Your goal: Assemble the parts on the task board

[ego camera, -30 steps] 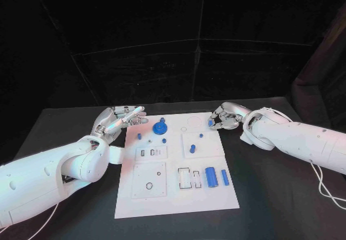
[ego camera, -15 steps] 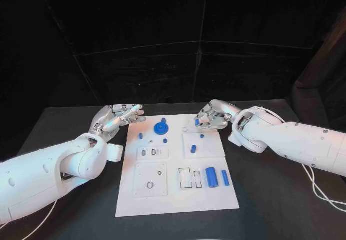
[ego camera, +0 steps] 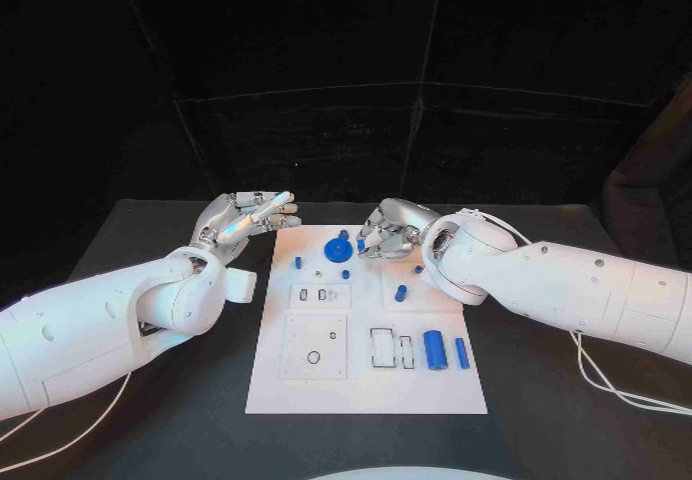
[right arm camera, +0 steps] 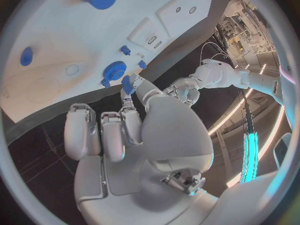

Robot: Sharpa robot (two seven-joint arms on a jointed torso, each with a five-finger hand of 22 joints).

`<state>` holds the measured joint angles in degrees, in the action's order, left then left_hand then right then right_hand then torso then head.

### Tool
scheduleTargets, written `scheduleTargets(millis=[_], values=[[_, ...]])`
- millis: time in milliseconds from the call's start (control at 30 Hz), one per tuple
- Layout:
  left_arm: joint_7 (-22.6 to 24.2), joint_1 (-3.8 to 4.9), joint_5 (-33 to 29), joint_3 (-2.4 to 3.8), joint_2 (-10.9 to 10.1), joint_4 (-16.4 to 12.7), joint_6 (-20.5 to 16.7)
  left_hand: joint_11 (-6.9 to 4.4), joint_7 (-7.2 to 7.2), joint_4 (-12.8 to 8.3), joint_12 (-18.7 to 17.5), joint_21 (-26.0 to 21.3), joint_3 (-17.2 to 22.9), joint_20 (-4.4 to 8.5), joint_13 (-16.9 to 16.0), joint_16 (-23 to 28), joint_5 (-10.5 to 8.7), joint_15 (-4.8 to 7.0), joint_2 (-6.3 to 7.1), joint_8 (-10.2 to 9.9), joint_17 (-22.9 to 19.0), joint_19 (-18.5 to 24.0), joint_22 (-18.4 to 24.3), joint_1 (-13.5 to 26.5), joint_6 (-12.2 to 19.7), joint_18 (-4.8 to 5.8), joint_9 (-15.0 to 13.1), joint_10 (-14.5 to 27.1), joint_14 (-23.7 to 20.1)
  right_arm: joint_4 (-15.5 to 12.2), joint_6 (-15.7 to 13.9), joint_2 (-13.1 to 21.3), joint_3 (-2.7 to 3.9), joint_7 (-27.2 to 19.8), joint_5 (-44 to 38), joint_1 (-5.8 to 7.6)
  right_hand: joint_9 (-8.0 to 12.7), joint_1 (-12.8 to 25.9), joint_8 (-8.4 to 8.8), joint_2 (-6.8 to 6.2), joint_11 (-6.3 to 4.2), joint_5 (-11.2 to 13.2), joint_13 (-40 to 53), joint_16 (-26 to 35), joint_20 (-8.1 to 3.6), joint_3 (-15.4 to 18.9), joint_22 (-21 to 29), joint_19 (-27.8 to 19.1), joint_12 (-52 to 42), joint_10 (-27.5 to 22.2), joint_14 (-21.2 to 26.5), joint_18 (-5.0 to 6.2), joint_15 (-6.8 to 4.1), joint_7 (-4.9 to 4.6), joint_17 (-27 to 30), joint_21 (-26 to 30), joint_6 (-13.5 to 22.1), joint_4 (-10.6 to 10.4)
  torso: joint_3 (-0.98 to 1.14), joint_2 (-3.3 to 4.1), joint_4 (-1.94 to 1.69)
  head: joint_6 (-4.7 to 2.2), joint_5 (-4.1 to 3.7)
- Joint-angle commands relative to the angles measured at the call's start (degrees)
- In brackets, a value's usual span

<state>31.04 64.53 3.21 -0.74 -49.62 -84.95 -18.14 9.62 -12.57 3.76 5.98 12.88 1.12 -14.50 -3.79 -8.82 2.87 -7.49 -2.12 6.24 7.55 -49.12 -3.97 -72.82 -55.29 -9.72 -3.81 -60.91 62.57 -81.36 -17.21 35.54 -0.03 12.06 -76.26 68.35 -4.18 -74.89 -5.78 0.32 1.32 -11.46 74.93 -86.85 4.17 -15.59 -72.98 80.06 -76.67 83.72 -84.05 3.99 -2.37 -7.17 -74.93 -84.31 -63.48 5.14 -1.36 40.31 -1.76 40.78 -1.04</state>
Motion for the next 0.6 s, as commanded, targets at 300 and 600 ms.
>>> scheduleTargets(millis=[300,600], values=[[-0.1,0.31,-0.5,0.05,0.5,0.7,0.7,0.02,-0.05,-0.4,-0.2,-0.4,-0.1,0.17,0.0,0.2,-0.06,-0.03,-0.57,-0.3,-0.1,-0.4,0.1,-0.1,-0.4,-0.92,0.0,-0.6,0.2,-0.5,3.1,-3.6,-2.14,4.6,-8.3,-1.49,-0.3,1.1,-0.14,-0.11,-0.13,0.9,4.7,0.4,-0.37,-0.7,0.1,-0.2,0.1,0.0,-4.2,-0.45,-0.27,1.22,-6.8,0.0,-1.9,-0.6,-0.41,-0.50,-0.05,0.80,1.59],[-0.1,0.33,-0.5,0.05,1.0,1.2,0.8,0.01,-0.05,-0.4,-0.2,-0.4,-0.1,0.17,0.0,0.3,-0.06,-0.03,-0.56,-0.3,-0.1,-0.4,0.1,-0.1,-0.4,-0.92,0.0,-0.6,0.2,-0.7,2.3,-5.5,-2.51,4.7,-10.0,-3.20,-0.3,1.3,-0.09,-0.22,-0.13,0.9,4.7,0.5,-0.36,-0.8,0.2,-0.3,0.1,0.0,-4.2,-0.43,-0.27,1.21,-6.7,0.1,-1.9,-0.7,-0.30,-0.39,-0.03,1.13,2.01]])
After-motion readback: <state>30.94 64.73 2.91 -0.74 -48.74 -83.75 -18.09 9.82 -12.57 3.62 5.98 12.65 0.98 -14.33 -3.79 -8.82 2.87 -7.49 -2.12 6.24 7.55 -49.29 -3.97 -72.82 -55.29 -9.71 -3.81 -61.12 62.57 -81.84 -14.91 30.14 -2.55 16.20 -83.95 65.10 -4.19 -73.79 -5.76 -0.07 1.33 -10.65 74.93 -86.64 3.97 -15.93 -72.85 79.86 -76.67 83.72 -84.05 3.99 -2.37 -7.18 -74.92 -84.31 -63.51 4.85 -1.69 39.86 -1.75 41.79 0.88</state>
